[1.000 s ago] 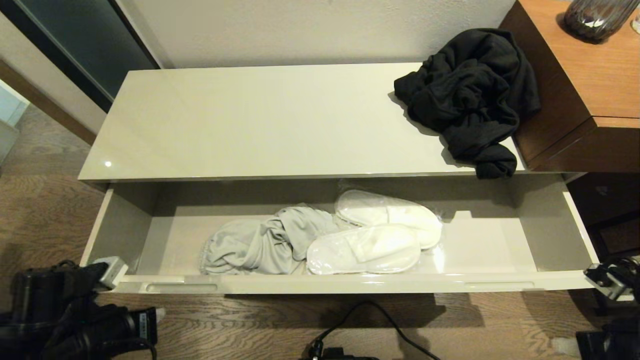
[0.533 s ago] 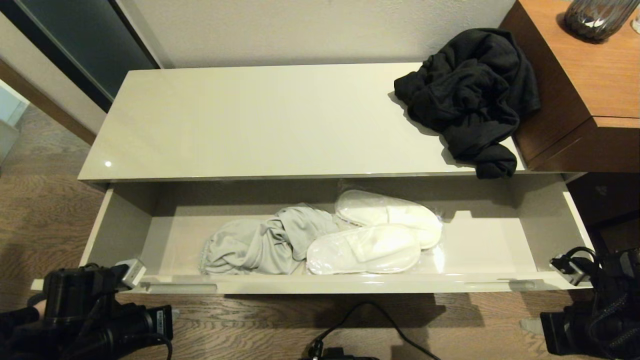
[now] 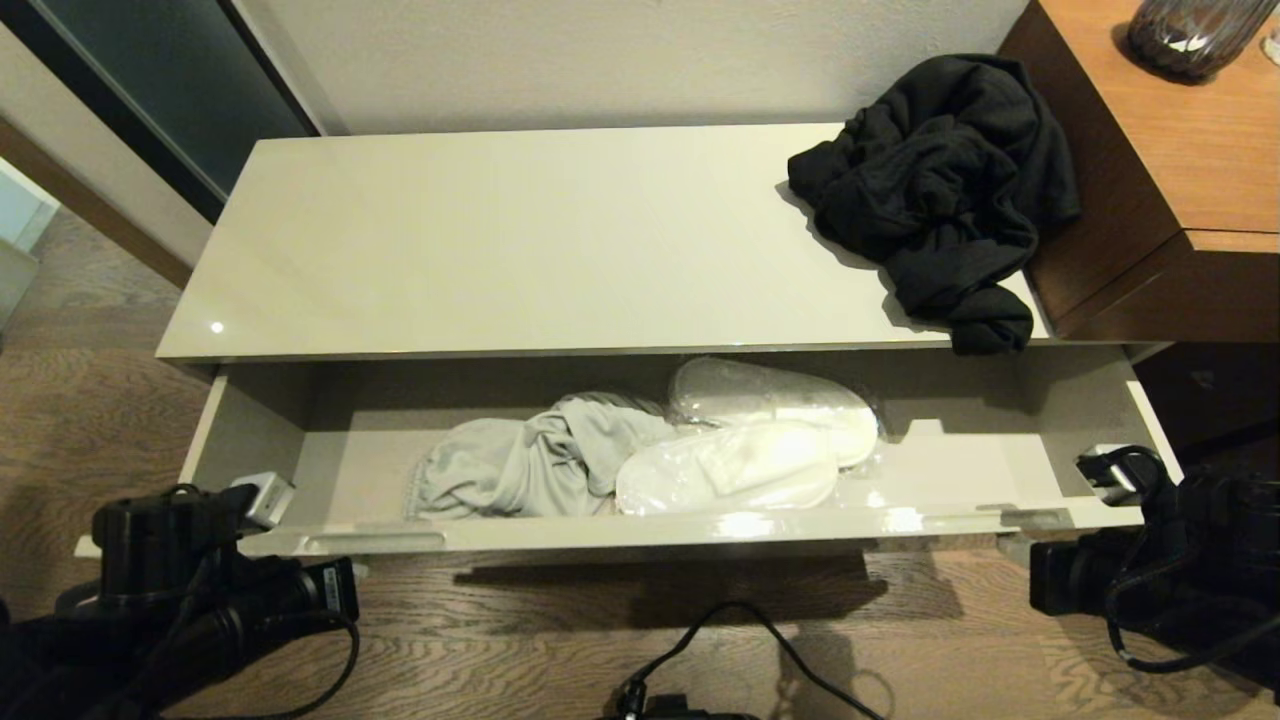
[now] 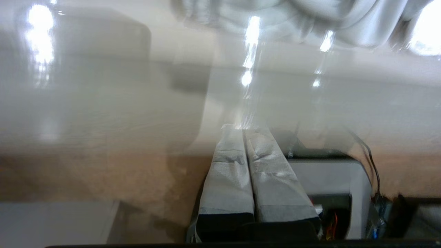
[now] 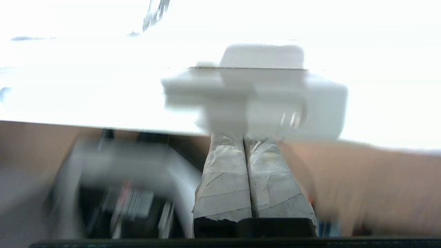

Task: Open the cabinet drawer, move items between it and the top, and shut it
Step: Close the drawer

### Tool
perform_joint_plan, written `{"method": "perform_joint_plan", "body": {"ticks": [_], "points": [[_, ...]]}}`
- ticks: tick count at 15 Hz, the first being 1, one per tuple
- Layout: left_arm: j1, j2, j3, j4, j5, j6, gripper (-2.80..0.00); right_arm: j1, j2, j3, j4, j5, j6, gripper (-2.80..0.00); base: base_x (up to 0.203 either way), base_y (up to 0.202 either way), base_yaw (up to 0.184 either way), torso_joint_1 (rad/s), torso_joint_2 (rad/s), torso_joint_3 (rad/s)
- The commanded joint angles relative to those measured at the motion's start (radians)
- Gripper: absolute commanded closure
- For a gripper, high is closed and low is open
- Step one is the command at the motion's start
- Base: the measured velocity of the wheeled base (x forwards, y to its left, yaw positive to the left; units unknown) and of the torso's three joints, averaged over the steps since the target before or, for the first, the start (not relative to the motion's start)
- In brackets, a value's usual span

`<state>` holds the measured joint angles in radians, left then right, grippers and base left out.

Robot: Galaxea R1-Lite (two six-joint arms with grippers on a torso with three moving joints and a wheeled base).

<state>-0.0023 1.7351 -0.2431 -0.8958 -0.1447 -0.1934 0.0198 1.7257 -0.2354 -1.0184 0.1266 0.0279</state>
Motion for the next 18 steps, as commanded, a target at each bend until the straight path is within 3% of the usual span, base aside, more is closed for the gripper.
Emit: {"method": "perform_joint_plan", "body": {"ticks": [1, 2, 5, 6, 8, 11, 13, 18], "points": [[-0.001, -0.005, -0.008, -0.002, -0.001, -0.001, 0.0, 0.006, 0.034, 0.004, -0.04, -0.005, 0.0, 0.0, 0.0, 0.0, 0.0, 0.0, 0.0, 0.0], [-0.002, -0.001, -0.014, -0.001, -0.001, -0.004, 0.0, 0.012, 0.039, 0.001, -0.052, -0.017, -0.002, 0.0, 0.0, 0.0, 0.0, 0.0, 0.0, 0.0], [-0.011, 0.072, -0.198, -0.001, -0.001, -0.019, 0.0, 0.159, 0.121, -0.051, -0.355, -0.288, -0.057, 0.0, 0.0, 0.0, 0.0, 0.0, 0.0, 0.0], [-0.014, 0.094, -0.227, 0.0, -0.001, -0.025, 0.0, 0.17, 0.132, -0.064, -0.382, -0.315, -0.075, 0.0, 0.0, 0.0, 0.0, 0.0, 0.0, 0.0], [-0.024, 0.121, -0.262, 0.001, 0.018, -0.033, 0.0, 0.176, 0.159, -0.098, -0.409, -0.327, -0.103, 0.0, 0.0, 0.0, 0.0, 0.0, 0.0, 0.0], [-0.04, 0.21, -0.496, 0.033, 0.052, -0.042, 0.0, 0.202, 0.319, -0.246, -0.491, -0.37, -0.169, 0.0, 0.0, 0.0, 0.0, 0.0, 0.0, 0.0], [-0.043, 0.262, -0.591, 0.064, 0.062, -0.044, 0.0, 0.209, 0.343, -0.284, -0.512, -0.38, -0.188, 0.0, 0.0, 0.0, 0.0, 0.0, 0.0, 0.0], [-0.034, 0.308, -0.665, 0.087, 0.063, -0.042, 0.0, 0.207, 0.355, -0.324, -0.512, -0.376, -0.226, 0.0, 0.0, 0.0, 0.0, 0.0, 0.0, 0.0]]}}
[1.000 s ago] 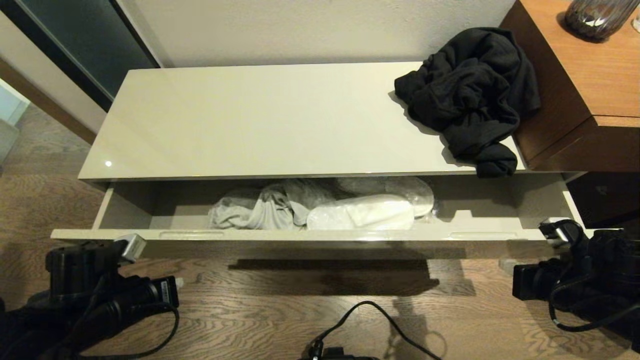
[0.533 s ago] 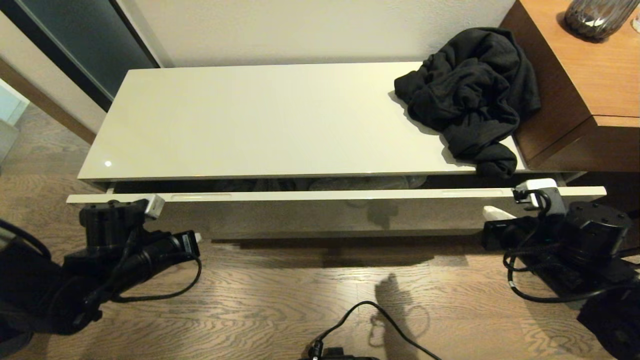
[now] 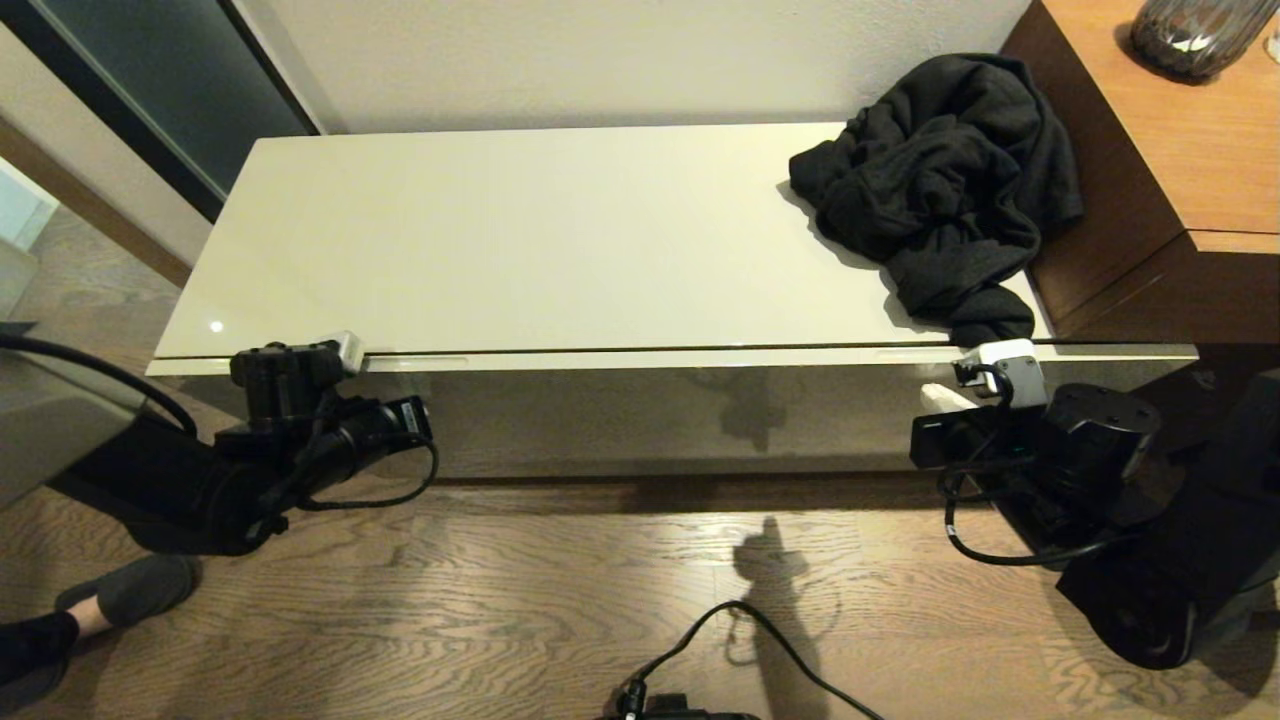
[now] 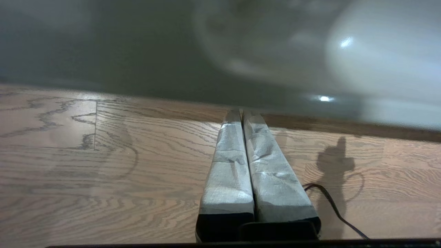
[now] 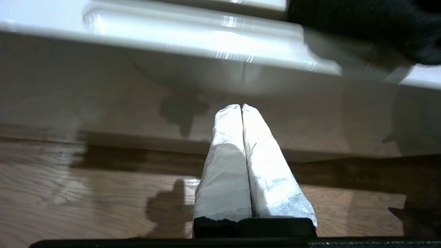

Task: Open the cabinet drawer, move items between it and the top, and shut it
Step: Close the drawer

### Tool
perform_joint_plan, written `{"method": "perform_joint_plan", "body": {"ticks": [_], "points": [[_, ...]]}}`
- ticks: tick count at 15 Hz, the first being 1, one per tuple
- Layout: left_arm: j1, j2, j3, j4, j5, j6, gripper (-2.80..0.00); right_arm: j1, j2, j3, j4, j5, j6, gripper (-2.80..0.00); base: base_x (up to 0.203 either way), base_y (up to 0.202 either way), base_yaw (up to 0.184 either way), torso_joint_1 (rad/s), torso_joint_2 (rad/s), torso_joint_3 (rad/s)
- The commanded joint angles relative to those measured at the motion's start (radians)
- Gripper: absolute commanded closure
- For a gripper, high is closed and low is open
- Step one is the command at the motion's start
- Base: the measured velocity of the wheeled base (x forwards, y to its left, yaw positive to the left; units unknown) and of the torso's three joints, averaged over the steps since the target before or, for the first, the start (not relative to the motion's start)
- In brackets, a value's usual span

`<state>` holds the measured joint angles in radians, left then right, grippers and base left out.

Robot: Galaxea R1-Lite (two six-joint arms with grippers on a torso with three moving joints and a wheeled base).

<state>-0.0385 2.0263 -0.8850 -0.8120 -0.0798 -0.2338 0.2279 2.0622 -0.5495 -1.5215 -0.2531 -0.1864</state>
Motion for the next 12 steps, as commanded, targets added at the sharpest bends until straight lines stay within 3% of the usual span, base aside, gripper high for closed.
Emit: {"method": "perform_joint_plan", "body": {"ticks": [1, 6, 9, 12], "points": [[0.003, 0.017, -0.047, 0.009, -0.003, 0.0, 0.0, -0.002, 0.022, -0.014, -0.009, 0.011, -0.018, 0.0, 0.0, 0.0, 0.0, 0.0, 0.0, 0.0], [0.001, 0.023, -0.102, 0.023, -0.006, 0.003, 0.0, -0.017, 0.051, -0.044, -0.009, 0.079, -0.027, 0.0, 0.0, 0.0, 0.0, 0.0, 0.0, 0.0], [-0.008, -0.013, -0.087, 0.055, -0.006, 0.004, 0.0, -0.018, 0.031, -0.027, -0.009, 0.07, -0.029, 0.0, 0.0, 0.0, 0.0, 0.0, 0.0, 0.0], [-0.016, -0.175, 0.009, 0.123, -0.003, 0.031, 0.0, -0.015, -0.127, 0.113, -0.009, 0.054, -0.022, 0.0, 0.0, 0.0, 0.0, 0.0, 0.0, 0.0]]}}
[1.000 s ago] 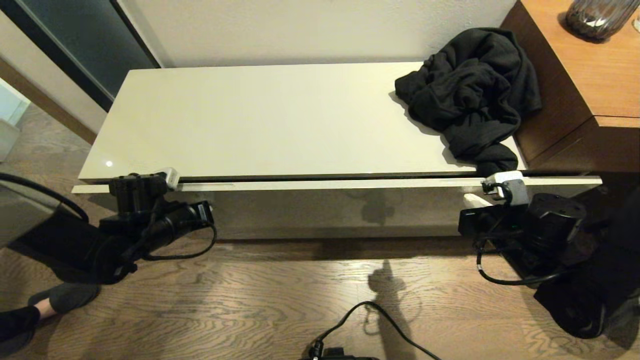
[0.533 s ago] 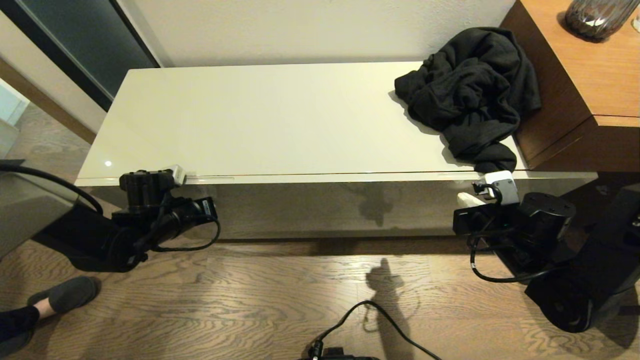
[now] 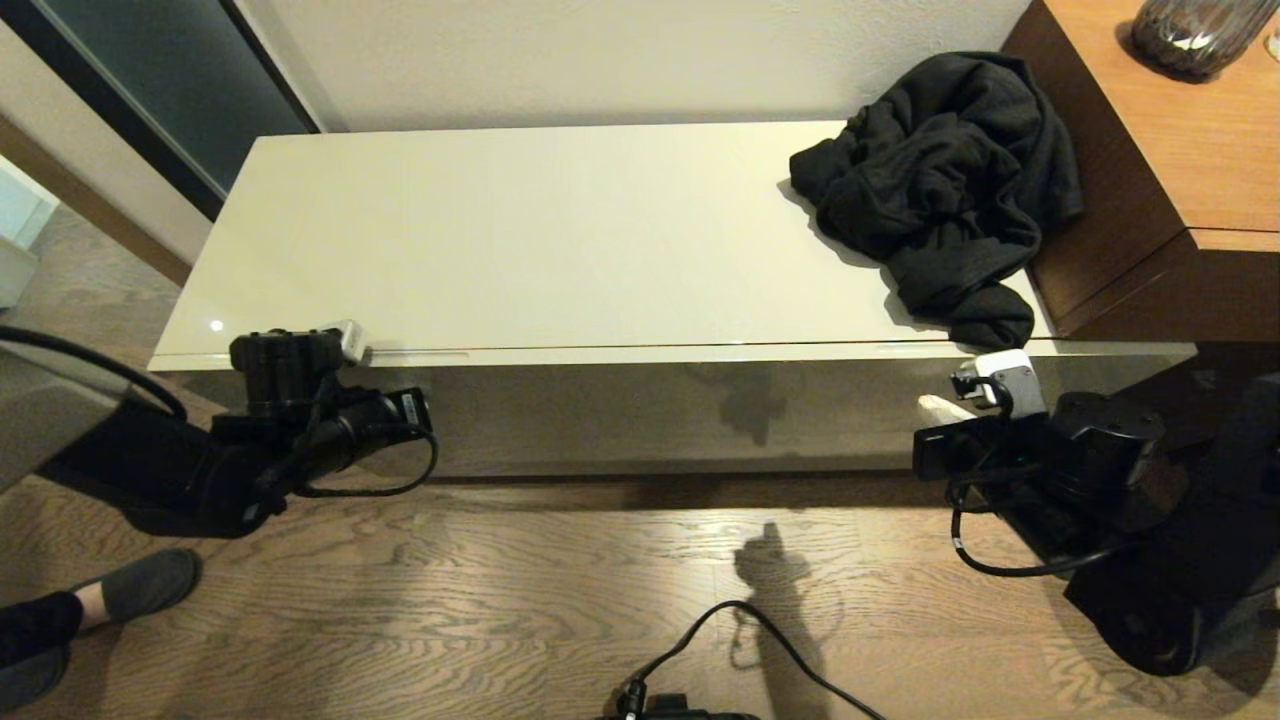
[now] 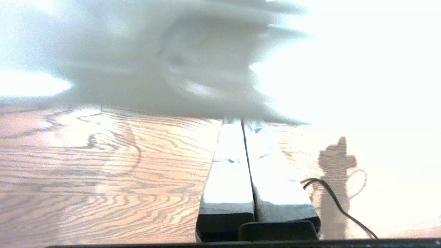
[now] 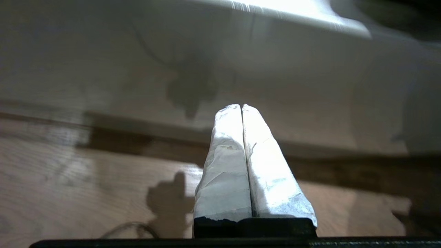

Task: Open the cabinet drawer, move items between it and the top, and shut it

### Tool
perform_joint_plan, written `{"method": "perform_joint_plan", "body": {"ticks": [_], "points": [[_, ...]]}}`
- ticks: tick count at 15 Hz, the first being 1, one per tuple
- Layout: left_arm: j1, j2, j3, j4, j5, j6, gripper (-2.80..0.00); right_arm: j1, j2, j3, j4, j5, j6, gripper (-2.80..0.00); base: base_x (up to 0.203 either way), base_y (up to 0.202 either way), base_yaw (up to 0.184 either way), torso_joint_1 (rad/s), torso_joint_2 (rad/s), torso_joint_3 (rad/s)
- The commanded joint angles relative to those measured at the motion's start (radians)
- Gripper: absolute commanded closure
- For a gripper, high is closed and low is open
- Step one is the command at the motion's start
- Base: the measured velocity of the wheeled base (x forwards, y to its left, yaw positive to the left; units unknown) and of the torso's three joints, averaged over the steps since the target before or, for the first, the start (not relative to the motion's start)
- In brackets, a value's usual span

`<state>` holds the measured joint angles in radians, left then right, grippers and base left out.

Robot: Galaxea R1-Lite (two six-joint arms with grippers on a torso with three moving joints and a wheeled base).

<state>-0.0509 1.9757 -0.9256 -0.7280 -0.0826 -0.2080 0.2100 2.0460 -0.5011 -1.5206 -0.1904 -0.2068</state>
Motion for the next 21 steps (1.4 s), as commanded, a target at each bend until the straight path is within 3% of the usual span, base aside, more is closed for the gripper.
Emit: {"method": "perform_joint_plan", "body": {"ticks": [1, 5, 7, 9, 11, 14, 17, 19, 21], "points": [[-0.006, -0.228, 0.089, 0.077, 0.002, 0.017, 0.0, 0.006, -0.172, 0.117, -0.009, -0.025, -0.003, 0.0, 0.0, 0.0, 0.0, 0.0, 0.0, 0.0], [-0.013, -0.562, 0.233, 0.303, 0.011, 0.056, 0.0, 0.009, -0.327, 0.26, -0.009, -0.126, -0.042, 0.0, 0.0, 0.0, 0.0, 0.0, 0.0, 0.0], [-0.012, -0.823, 0.27, 0.49, 0.016, 0.078, 0.0, 0.008, -0.494, 0.363, 0.005, -0.149, -0.066, 0.0, 0.0, 0.0, 0.0, 0.0, 0.0, 0.0], [-0.01, -1.105, 0.279, 0.741, 0.028, 0.1, 0.0, 0.008, -0.754, 0.409, 0.125, -0.186, -0.081, 0.0, 0.0, 0.0, 0.0, 0.0, 0.0, 0.0], [-0.002, -1.333, 0.277, 1.009, 0.061, 0.119, 0.0, 0.007, -1.031, 0.381, 0.39, -0.216, -0.093, 0.0, 0.0, 0.0, 0.0, 0.0, 0.0, 0.0], [0.035, -1.571, 0.273, 1.317, 0.102, 0.135, 0.0, -0.001, -1.427, 0.233, 1.032, -0.244, -0.086, 0.0, 0.0, 0.0, 0.0, 0.0, 0.0, 0.0], [0.126, -1.657, 0.259, 1.451, 0.1, 0.145, 0.0, -0.07, -1.698, 0.102, 1.564, -0.293, -0.077, 0.0, 0.0, 0.0, 0.0, 0.0, 0.0, 0.0], [0.129, -1.688, 0.268, 1.494, 0.097, 0.144, 0.0, -0.13, -1.761, 0.06, 1.702, -0.314, 0.006, 0.0, 0.0, 0.0, 0.0, 0.0, 0.0, 0.0], [0.122, -1.702, 0.296, 1.529, 0.098, 0.121, 0.0, -0.149, -1.761, 0.05, 1.783, -0.325, 0.031, 0.0, 0.0, 0.0, 0.0, 0.0, 0.0, 0.0]]}}
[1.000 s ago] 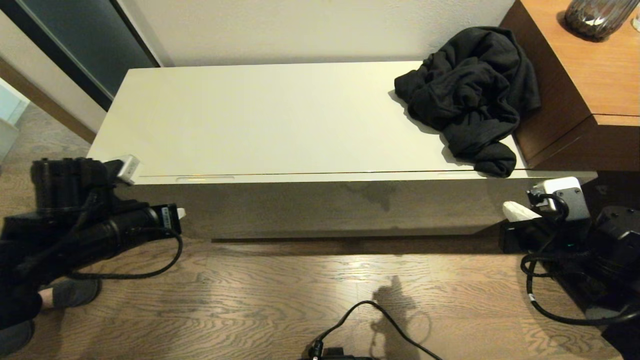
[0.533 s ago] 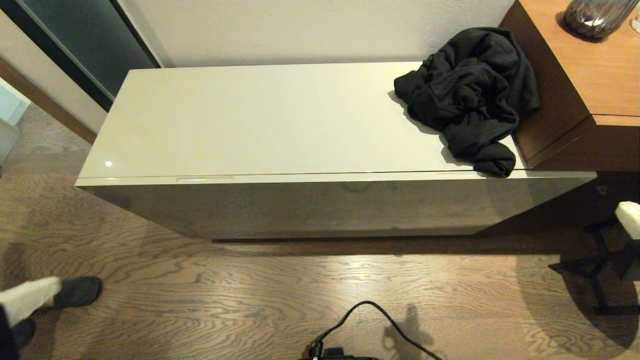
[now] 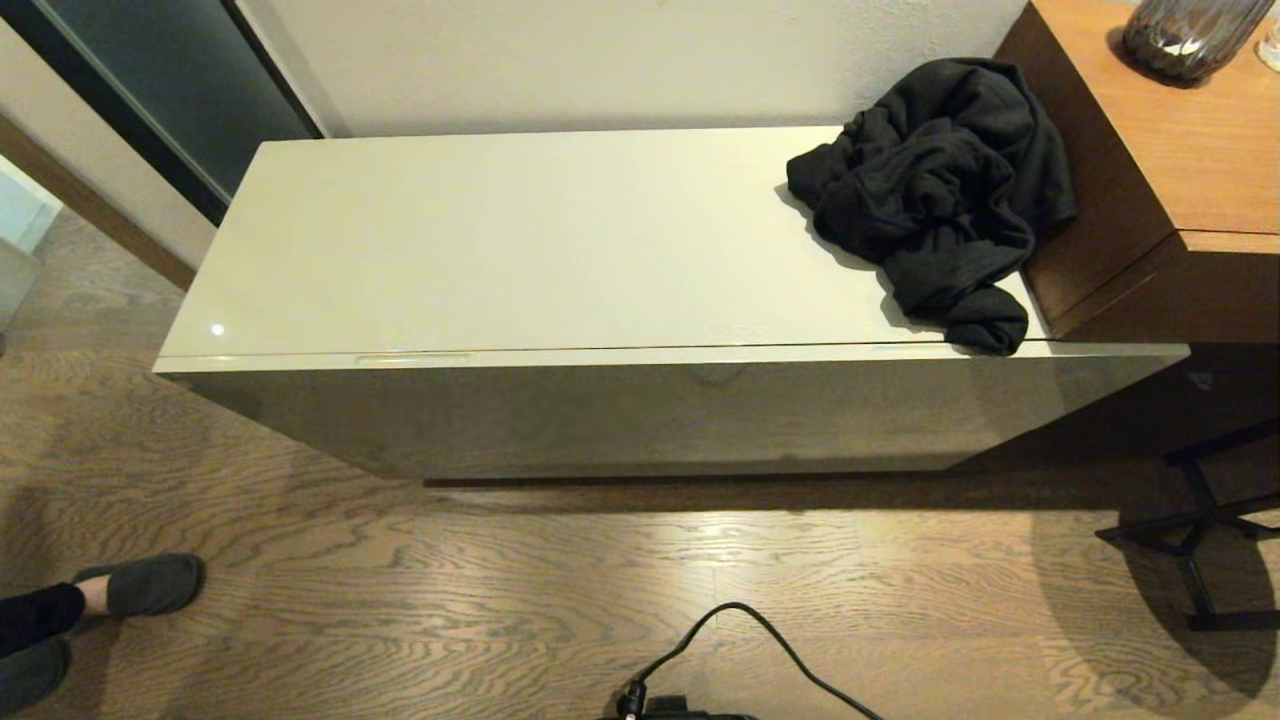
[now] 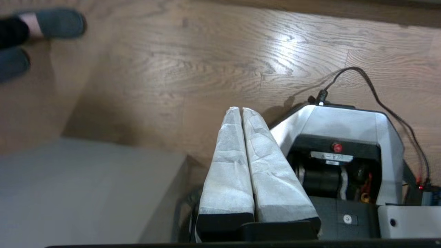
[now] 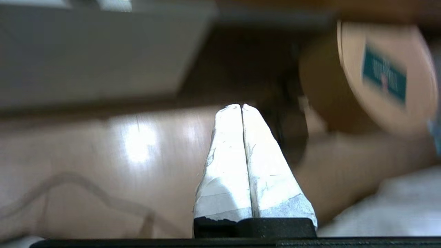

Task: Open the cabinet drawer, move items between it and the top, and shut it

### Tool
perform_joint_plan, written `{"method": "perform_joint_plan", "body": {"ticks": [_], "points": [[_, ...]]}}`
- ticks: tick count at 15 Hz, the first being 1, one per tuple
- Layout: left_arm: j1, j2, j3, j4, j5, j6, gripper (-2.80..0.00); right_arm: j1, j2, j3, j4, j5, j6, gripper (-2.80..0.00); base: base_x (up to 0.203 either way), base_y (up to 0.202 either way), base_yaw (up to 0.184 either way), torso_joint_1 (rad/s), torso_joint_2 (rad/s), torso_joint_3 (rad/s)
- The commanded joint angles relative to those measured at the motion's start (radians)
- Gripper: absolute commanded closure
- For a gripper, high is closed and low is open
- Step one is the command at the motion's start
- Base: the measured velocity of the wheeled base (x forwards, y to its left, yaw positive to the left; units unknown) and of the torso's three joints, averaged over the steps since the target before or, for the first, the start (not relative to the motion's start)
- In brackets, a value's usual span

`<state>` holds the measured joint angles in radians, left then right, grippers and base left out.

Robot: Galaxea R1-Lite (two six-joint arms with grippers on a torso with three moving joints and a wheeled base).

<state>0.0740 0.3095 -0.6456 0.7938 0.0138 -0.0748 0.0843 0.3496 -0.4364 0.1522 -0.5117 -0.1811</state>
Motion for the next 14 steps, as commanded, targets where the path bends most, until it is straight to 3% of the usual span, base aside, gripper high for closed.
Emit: {"method": "perform_joint_plan", "body": {"ticks": [1, 5, 10, 13, 14], "points": [[-0.004, -0.036, 0.017, 0.007, 0.001, -0.013, 0.0, -0.034, -0.064, -0.019, 0.13, -0.002, 0.009, 0.0, 0.0, 0.0, 0.0, 0.0, 0.0, 0.0], [-0.011, -0.042, 0.035, 0.012, -0.001, -0.012, 0.0, -0.1, -0.092, -0.01, 0.236, 0.138, 0.088, 0.0, 0.0, 0.0, 0.0, 0.0, 0.0, 0.0], [-0.013, -0.043, 0.104, 0.033, 0.012, -0.068, 0.0, -0.097, -0.294, 0.124, 0.267, 0.28, 0.072, 0.0, 0.0, 0.0, 0.0, 0.0, 0.0, 0.0], [-0.018, -0.04, 0.108, 0.022, 0.018, -0.057, 0.0, -0.095, -0.325, 0.154, 0.265, 0.317, 0.05, 0.0, 0.0, 0.0, 0.0, 0.0, 0.0, 0.0], [-0.06, -0.034, 0.12, -0.06, 0.033, -0.021, 0.0, -0.095, -0.324, 0.182, 0.258, 0.319, 0.044, 0.0, 0.0, 0.0, 0.0, 0.0, 0.0, 0.0]]}}
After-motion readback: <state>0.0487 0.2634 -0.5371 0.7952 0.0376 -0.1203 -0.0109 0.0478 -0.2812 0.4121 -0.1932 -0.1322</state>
